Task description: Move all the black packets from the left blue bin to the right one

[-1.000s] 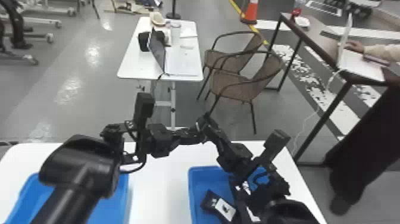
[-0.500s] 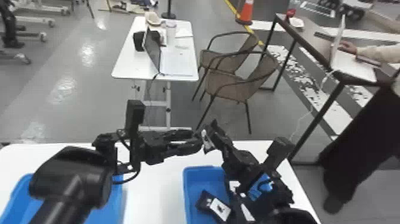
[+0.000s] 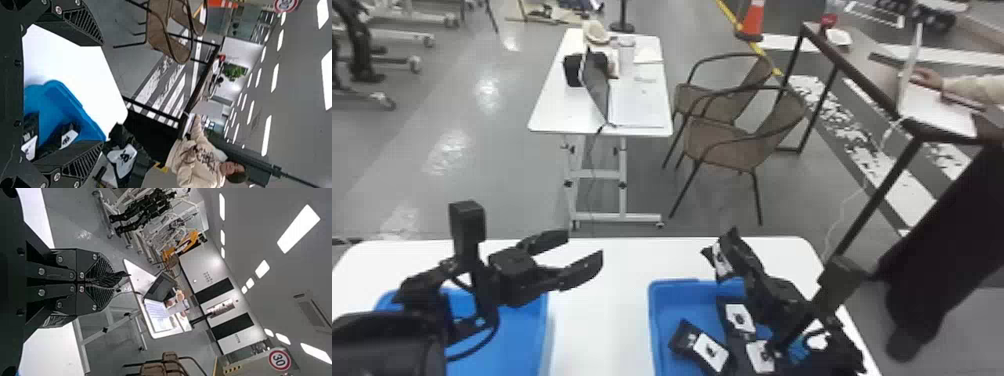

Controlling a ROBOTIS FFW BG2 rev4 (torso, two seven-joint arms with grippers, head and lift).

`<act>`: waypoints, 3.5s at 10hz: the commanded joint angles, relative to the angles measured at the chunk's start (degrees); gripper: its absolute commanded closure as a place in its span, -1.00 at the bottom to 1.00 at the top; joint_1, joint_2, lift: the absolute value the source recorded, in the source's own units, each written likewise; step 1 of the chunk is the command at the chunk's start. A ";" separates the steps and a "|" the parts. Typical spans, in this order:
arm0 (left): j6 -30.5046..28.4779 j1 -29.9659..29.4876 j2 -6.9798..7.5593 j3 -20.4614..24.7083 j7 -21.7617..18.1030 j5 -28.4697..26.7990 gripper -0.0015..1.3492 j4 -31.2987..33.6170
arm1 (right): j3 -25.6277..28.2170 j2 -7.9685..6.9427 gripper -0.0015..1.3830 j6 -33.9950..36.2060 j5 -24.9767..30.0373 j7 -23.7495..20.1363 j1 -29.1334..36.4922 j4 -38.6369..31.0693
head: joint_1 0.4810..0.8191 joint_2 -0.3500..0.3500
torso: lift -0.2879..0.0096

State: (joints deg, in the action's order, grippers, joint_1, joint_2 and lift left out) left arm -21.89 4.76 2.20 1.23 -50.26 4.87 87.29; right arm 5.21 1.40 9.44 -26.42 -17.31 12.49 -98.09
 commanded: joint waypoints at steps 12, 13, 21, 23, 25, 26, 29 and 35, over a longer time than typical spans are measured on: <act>-1.05 -8.72 -0.26 13.27 3.86 0.94 -0.93 11.50 | 2.96 0.00 -0.84 1.55 -5.66 2.01 -1.24 15.21 | 0.27 0.02 | 0.94; -0.43 -8.72 -0.35 13.45 3.86 1.20 -0.93 11.59 | 2.96 -0.26 -0.74 -1.97 -2.24 5.35 0.69 11.43 | 0.27 -0.05 | 0.94; 25.59 -24.89 -2.35 13.09 13.00 -2.49 -0.80 14.31 | 1.21 -1.46 -0.67 -26.67 19.83 5.27 15.28 -2.55 | 0.27 -0.07 | 0.94; 33.50 -32.27 -2.35 15.47 16.78 -3.37 -0.80 14.57 | 1.56 -1.46 -0.65 -28.42 22.46 5.62 20.73 -3.78 | 0.27 -0.04 | 0.94; 35.34 -38.08 -2.35 15.12 22.49 -2.84 -0.80 16.24 | 1.21 -1.46 -0.65 -31.15 25.71 8.08 25.30 -4.66 | 0.27 0.08 | 0.94; 36.22 -38.69 -2.35 15.56 22.49 -2.84 -0.80 16.42 | 0.94 -1.46 -0.65 -32.55 26.94 10.54 27.15 -5.09 | 0.27 0.13 | 0.94; 35.60 -38.43 -2.35 14.59 22.58 -2.84 -0.80 16.51 | 1.03 -1.46 -0.65 -33.08 27.38 10.63 27.68 -4.83 | 0.27 0.13 | 0.94; 34.37 -37.64 -2.35 13.53 22.67 -2.76 -0.80 16.51 | 1.03 -1.46 -0.65 -31.94 26.59 10.63 28.03 -5.18 | 0.27 0.05 | 0.94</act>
State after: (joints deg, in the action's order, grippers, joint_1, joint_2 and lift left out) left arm 12.50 -32.88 0.09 14.76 -27.59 2.11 103.80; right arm 6.22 0.00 -22.67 0.17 -6.68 40.51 -103.14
